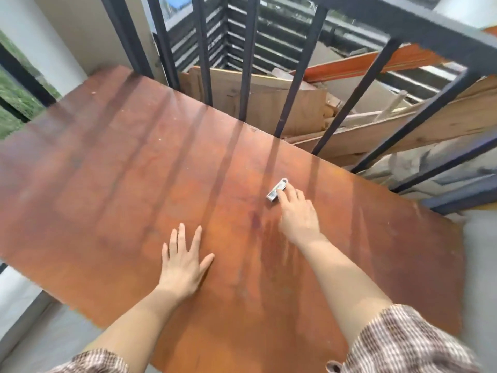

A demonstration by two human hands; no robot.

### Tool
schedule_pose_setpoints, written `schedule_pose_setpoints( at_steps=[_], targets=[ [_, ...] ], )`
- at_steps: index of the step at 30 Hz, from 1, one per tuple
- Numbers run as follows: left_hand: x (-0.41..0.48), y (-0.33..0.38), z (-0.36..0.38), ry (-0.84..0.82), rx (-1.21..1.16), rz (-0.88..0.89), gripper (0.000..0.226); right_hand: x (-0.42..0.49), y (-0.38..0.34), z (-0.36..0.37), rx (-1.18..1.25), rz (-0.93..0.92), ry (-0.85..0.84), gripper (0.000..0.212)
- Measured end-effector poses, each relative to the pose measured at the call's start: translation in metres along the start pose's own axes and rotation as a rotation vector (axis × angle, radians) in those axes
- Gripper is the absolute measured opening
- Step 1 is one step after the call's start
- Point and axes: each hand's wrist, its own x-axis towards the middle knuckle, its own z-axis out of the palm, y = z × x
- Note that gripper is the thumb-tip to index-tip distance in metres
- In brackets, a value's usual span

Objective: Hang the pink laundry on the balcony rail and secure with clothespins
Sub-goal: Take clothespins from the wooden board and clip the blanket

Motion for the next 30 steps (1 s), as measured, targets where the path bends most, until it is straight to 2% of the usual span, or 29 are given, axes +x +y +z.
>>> schedule_pose_setpoints(
  at_steps=[6, 11, 15, 17, 19, 22, 27, 30],
  targets=[
    [0.004, 0.002, 0.006, -0.027, 0.043, -0.045, 0.075, 0.038, 0.011, 0.003, -0.252, -0.161, -0.076, 0.052],
    [0.004, 0.004, -0.002, -0.071, 0.063, -0.044, 0.074, 0.044, 0.008, -0.001, -0.415, -0.249, 0.042, 0.018],
    [0.007, -0.002, -0.016, -0.183, 0.021, -0.011, 0.073, 0.04, -0.003, -0.005, -0.346, -0.23, -0.12, 0.025],
    [0.007, -0.008, -0.025, -0.22, -0.037, 0.007, 0.071, 0.036, -0.015, -0.01, -0.23, -0.181, -0.176, 0.02],
    [-0.002, -0.017, -0.03, -0.178, -0.123, -0.009, 0.067, 0.023, -0.035, -0.016, -0.045, -0.12, -0.241, 0.015],
    [-0.037, -0.034, -0.029, -0.019, -0.218, -0.044, 0.065, -0.007, -0.072, -0.021, 0.186, -0.073, -0.289, 0.019],
    [-0.113, -0.089, -0.037, -0.037, -0.255, -0.158, 0.065, -0.063, -0.156, -0.019, 0.343, -0.142, -0.386, 0.027],
    [-0.164, -0.134, -0.044, 0.051, -0.329, -0.231, 0.062, -0.103, -0.223, -0.03, 0.395, -0.222, -0.383, 0.021]
  ],
)
